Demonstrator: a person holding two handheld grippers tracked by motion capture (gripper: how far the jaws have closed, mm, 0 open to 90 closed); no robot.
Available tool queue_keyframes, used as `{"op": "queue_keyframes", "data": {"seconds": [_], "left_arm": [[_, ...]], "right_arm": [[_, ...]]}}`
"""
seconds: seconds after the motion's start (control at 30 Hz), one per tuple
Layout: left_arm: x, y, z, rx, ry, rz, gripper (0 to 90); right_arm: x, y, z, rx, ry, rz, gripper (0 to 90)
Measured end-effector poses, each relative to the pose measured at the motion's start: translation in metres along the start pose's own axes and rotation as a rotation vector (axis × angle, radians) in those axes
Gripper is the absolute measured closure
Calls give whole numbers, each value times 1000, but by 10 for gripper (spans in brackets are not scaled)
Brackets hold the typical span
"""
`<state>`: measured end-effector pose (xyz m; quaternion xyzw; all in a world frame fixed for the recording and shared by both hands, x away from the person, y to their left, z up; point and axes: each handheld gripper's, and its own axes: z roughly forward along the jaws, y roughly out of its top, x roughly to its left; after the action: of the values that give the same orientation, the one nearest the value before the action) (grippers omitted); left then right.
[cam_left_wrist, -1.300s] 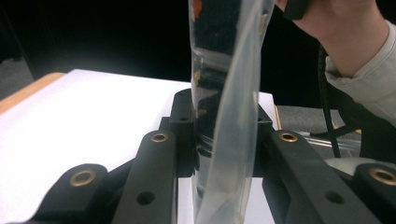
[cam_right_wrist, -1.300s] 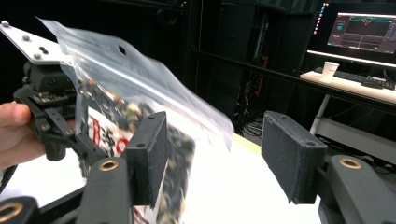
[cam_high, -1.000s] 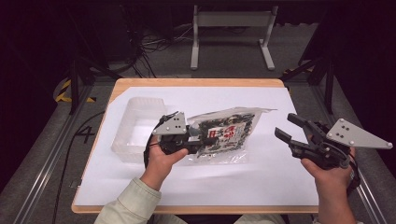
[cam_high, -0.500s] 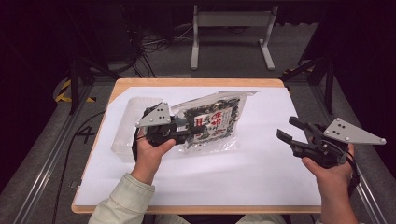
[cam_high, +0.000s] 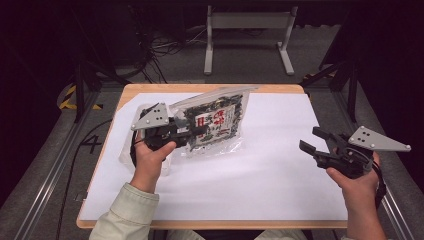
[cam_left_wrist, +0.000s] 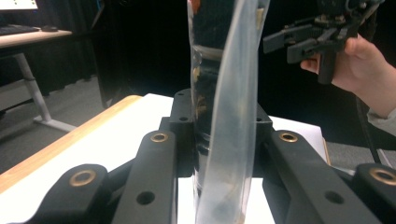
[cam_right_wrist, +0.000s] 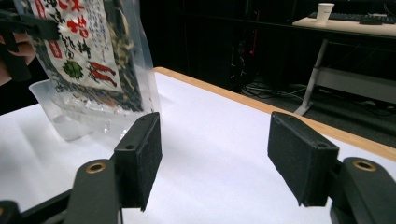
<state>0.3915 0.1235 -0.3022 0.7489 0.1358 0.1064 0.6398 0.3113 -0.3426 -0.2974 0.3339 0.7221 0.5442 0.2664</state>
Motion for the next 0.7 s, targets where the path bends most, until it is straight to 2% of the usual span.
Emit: {"op": "queue_keyframes", "data": {"seconds": [0.17, 0.47, 0.57, 0.7], "left_arm": [[6, 0, -10, -10, 33, -1, 725], [12, 1, -27, -37, 70, 4, 724], [12, 1, -33, -28, 109, 19, 724], [14, 1, -38, -30, 122, 14, 724]], "right_arm": [[-3, -3, 4, 8, 13, 15, 360], [-10, -9, 6, 21, 5, 34, 364], [-13, -11, 6, 27, 11, 40, 371], [-14, -13, 9, 40, 13, 41, 379]]}}
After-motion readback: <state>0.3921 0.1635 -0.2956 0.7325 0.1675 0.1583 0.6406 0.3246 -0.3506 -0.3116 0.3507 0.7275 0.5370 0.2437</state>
